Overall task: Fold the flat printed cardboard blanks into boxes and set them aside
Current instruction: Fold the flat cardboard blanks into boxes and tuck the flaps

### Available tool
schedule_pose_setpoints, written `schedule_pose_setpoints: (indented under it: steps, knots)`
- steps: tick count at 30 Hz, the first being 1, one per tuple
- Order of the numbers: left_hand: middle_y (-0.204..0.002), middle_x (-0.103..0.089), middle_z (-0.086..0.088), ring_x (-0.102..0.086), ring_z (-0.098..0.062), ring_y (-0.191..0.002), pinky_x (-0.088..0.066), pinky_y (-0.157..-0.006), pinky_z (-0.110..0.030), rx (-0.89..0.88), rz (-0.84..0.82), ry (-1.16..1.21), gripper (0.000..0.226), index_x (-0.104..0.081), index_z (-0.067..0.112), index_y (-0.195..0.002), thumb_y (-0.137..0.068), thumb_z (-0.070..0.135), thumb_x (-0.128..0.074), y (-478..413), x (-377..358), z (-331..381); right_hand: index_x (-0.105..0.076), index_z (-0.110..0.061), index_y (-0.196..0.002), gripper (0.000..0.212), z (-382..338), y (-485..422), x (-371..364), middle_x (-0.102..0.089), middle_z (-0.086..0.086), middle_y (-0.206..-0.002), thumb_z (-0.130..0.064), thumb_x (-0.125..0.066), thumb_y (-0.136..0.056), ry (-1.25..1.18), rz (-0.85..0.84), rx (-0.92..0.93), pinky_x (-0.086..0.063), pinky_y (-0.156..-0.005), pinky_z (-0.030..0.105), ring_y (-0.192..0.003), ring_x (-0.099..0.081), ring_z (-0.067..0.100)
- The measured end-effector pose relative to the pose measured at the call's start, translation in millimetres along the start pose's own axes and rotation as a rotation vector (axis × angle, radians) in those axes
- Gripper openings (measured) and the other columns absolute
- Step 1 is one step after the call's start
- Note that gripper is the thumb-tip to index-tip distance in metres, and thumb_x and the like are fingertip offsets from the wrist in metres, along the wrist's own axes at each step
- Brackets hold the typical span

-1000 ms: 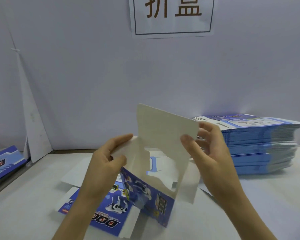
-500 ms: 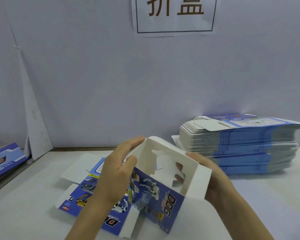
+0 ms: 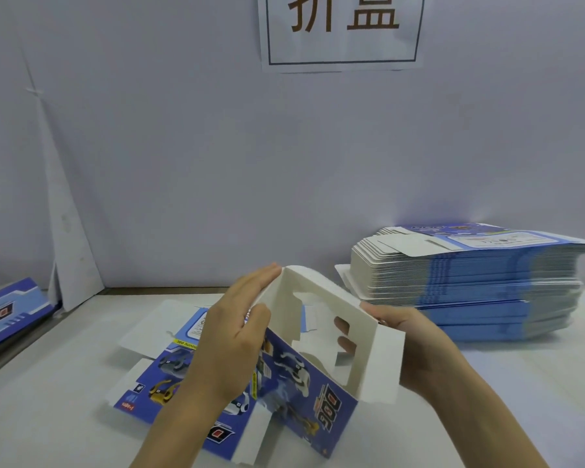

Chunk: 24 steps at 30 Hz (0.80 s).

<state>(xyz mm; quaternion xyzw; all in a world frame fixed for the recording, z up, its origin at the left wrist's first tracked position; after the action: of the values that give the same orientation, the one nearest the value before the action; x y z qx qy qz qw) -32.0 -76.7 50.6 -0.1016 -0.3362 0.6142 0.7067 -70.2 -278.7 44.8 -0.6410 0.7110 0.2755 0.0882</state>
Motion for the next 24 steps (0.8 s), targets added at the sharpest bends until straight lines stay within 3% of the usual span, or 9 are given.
schedule_pose_setpoints:
  steps: [3,8,14,17,20,22,24]
  knots:
    - [-0.122,-0.047,0.038,-0.045,0.014,-0.116,-0.045,-0.079,-0.002,-0.012,-0.008,-0.032,0.035,-0.044,0.057,-0.111,-0.086,0.036,-0.033,-0.1,0.1,0.0,-0.063,-0.013,-0.118,0.026,-8.4,0.3,1.6,-0.073,0.009,-0.085,-0.009,-0.055,-0.094,0.065,0.075,0.288,-0.056,-0.061,0.033,-0.065,-0.068,0.021]
    - [-0.124,-0.048,0.037,-0.045,0.015,-0.116,-0.041,-0.084,0.0,-0.032,-0.033,-0.031,0.035,-0.046,0.056,-0.113,-0.087,0.035,-0.034,0.4,-2.0,2.8,-0.066,-0.029,-0.112,0.034,-21.1,9.6,2.8,-0.072,-0.008,-0.075,-0.002,-0.053,-0.096,0.173,0.112,0.597,-0.054,-0.05,0.022,-0.058,-0.064,0.006]
    - [-0.122,-0.045,0.047,-0.043,0.017,-0.118,-0.036,-0.085,0.003,-0.063,-0.046,-0.016,0.038,-0.048,0.055,-0.112,-0.088,0.029,-0.035,2.5,-4.4,6.8,-0.076,-0.046,-0.089,0.053,-28.7,20.1,3.1,-0.072,-0.015,-0.087,0.001,-0.052,-0.096,0.427,0.166,0.904,-0.049,-0.071,0.025,-0.078,-0.061,0.003]
    - [-0.122,-0.044,0.048,-0.043,0.017,-0.119,-0.034,-0.087,0.003,-0.08,-0.042,-0.03,0.04,-0.047,0.056,-0.113,-0.088,0.027,-0.034,2.7,-4.9,7.9,-0.077,-0.042,-0.087,0.048,-30.8,23.1,4.7,-0.069,-0.01,-0.08,0.0,-0.054,-0.095,0.487,0.183,0.96,-0.043,-0.072,0.028,-0.074,-0.055,0.008]
    - [-0.122,-0.044,0.049,-0.043,0.017,-0.12,-0.033,-0.089,0.002,-0.097,-0.038,-0.045,0.043,-0.047,0.056,-0.114,-0.088,0.025,-0.035,2.6,-2.9,7.8,-0.077,-0.03,-0.089,0.014,-36.3,30.6,0.6,-0.07,-0.007,-0.077,-0.023,-0.066,-0.088,0.467,0.064,0.921,-0.047,-0.061,0.016,-0.067,-0.059,0.006]
    - [-0.123,-0.047,0.046,-0.044,0.014,-0.121,-0.034,-0.09,0.001,-0.12,-0.044,-0.029,0.046,-0.049,0.056,-0.115,-0.087,0.021,-0.037,2.5,-1.4,8.2,-0.077,-0.025,-0.082,0.023,-39.9,33.5,1.5,-0.07,-0.006,-0.075,-0.042,-0.062,-0.079,0.366,0.046,0.853,-0.046,-0.052,0.014,-0.062,-0.058,0.003]
    - [-0.125,-0.05,0.042,-0.045,0.011,-0.122,-0.034,-0.092,0.0,-0.145,-0.055,-0.02,0.049,-0.052,0.055,-0.115,-0.087,0.017,-0.039,3.0,-0.5,8.8,-0.076,-0.023,-0.074,0.027,-42.9,34.2,3.1,-0.071,-0.004,-0.074,-0.044,-0.059,-0.075,0.23,0.069,0.788,-0.047,-0.049,0.015,-0.06,-0.059,0.004]
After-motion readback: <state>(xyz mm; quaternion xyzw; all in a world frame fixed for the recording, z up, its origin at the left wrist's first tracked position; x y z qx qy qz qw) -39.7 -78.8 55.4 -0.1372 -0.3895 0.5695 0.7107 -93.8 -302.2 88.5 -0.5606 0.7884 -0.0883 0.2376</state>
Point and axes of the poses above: each hand's wrist, its own y-axis away from the middle knuckle, its own x-axis out of the back of the hand, z = x × y, the point moved 2 cm from there along -y, towards the middle knuckle
